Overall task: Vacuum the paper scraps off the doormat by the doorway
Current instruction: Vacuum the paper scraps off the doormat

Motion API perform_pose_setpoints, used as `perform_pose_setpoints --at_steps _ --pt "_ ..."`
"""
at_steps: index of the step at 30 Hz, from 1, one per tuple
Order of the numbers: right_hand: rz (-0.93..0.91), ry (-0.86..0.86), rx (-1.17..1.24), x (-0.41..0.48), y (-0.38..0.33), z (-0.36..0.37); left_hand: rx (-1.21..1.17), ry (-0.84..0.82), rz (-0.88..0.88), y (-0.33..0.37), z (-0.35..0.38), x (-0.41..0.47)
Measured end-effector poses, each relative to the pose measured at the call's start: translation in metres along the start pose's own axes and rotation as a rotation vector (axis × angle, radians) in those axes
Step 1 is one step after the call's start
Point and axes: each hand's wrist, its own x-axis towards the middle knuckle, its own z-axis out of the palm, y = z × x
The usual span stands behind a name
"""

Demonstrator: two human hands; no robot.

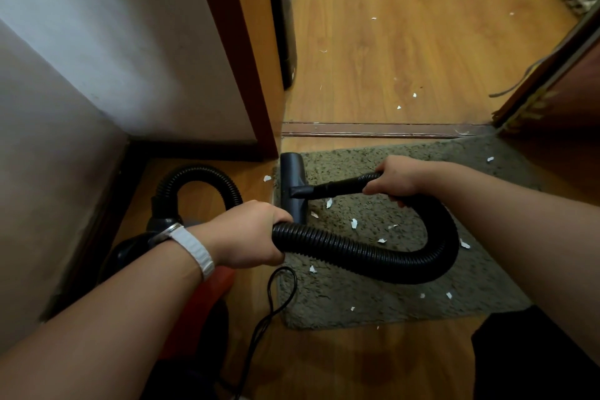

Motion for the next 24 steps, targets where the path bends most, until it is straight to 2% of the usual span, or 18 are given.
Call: perform_pose_setpoints --at_steps 10,17,24 --pt "-0.075 -0.028 0.029 0.034 -0.042 0.03 -0.004 -0.043 -0.007 -0.025 0.001 -0.006" --pt "0.017 -0.036 -0.019 0.055 -0.049 0.045 -0.093 -0.014 -0.019 -0.035 -0.004 -0.007" --pt "0.007 -0.074 -0.056 0.05 -0.047 0.037 -0.131 -0.004 -0.004 -0.031 -0.005 -0.005"
